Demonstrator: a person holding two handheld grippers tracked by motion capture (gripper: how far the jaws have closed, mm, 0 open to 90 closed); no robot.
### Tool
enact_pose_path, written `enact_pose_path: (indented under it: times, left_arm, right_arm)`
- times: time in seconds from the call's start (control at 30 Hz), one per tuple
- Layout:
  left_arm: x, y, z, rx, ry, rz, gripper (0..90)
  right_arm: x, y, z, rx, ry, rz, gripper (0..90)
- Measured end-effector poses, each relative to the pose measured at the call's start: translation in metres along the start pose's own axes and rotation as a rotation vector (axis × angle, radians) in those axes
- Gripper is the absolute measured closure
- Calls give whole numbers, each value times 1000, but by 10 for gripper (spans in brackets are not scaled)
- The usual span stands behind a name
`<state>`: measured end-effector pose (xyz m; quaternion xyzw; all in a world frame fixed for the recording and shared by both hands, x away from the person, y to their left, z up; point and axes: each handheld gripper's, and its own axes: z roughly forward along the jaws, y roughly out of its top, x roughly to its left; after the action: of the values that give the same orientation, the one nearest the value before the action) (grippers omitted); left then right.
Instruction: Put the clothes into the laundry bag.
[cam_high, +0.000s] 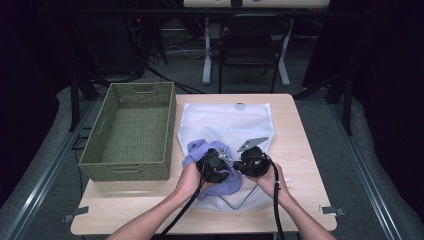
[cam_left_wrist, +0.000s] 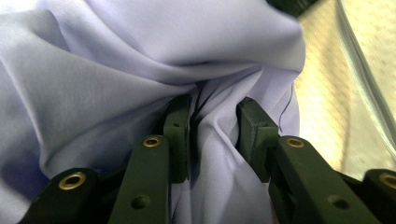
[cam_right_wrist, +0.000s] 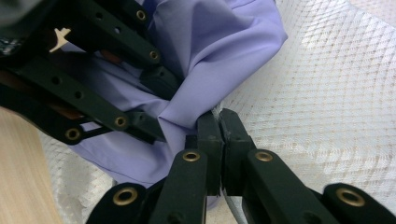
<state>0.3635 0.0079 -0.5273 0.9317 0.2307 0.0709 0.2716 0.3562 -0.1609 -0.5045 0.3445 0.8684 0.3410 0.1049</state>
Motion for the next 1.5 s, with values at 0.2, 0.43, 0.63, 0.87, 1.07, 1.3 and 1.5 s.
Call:
enact_pose_path:
  times: [0.2, 0.43, 0.63, 0.87, 1.07, 1.3, 1.5]
  left_arm:
    - [-7, 3, -18, 22, 3, 40, 510]
    - [7, 4, -54, -47, 77, 4, 321]
    - [42, 0, -55, -49, 122, -137, 217]
    - [52, -9, -34, -4, 58, -130, 662]
    - [40, -7, -42, -8, 17, -51, 897]
    - [9, 1, -39, -31, -103, 0, 897]
    - [-8, 1, 0, 47, -93, 37, 895]
  right_arm:
    - [-4, -1, -1, 4, -8, 2, 892]
    - [-6, -2, -1, 4, -8, 11, 892]
    - [-7, -3, -1, 3, -2, 11, 892]
    - [-7, -2, 0, 8, -11, 4, 891]
    - [-6, -1, 0, 8, -15, 6, 892]
    - [-7, 1, -3, -11, -19, 20, 892]
    - [-7, 3, -11, -48, -15, 36, 892]
